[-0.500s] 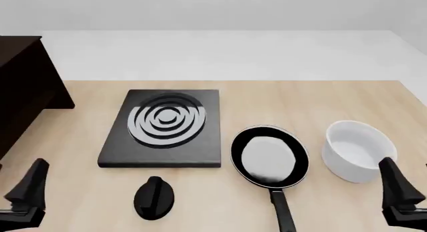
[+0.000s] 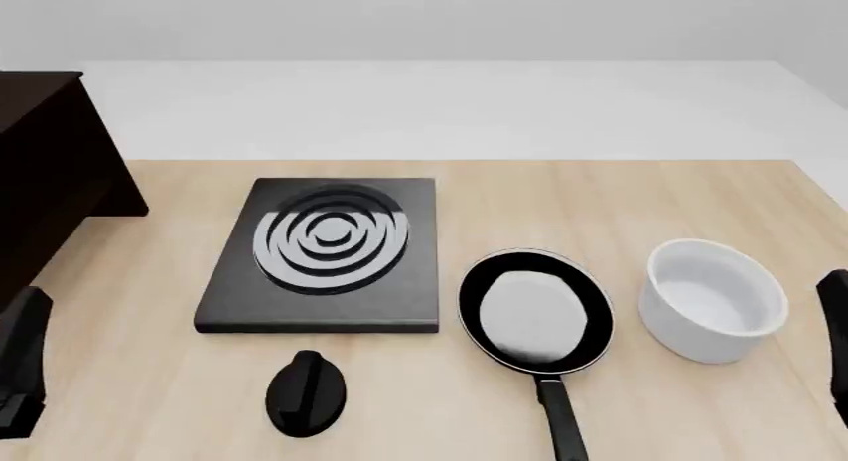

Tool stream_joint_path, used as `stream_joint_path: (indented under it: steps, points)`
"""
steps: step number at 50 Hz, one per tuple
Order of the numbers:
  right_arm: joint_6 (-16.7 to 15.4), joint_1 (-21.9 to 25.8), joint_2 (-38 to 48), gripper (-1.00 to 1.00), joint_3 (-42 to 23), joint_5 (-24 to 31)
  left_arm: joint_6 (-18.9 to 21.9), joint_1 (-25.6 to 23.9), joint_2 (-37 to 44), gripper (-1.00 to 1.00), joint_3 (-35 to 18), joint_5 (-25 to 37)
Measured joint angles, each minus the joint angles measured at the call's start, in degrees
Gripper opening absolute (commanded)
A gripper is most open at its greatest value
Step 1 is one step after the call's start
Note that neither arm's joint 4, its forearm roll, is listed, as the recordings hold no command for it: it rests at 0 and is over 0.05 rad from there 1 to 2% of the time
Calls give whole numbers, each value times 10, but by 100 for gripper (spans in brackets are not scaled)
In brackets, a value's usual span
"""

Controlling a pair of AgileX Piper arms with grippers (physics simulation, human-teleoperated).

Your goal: Put the frying pan on the cabinet shelf.

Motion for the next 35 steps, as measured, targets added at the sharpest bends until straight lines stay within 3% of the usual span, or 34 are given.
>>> stream_joint_path:
  steps: [14,24,35]
  points:
    - [-22,37,68,100,-85,76,10,-19,5,100,-47,58]
    - [6,63,124,100,-135,133,9,-36,27,100,-62,78]
    - [29,132,203,100,-184,214,-7,-45,45,100,-92,105]
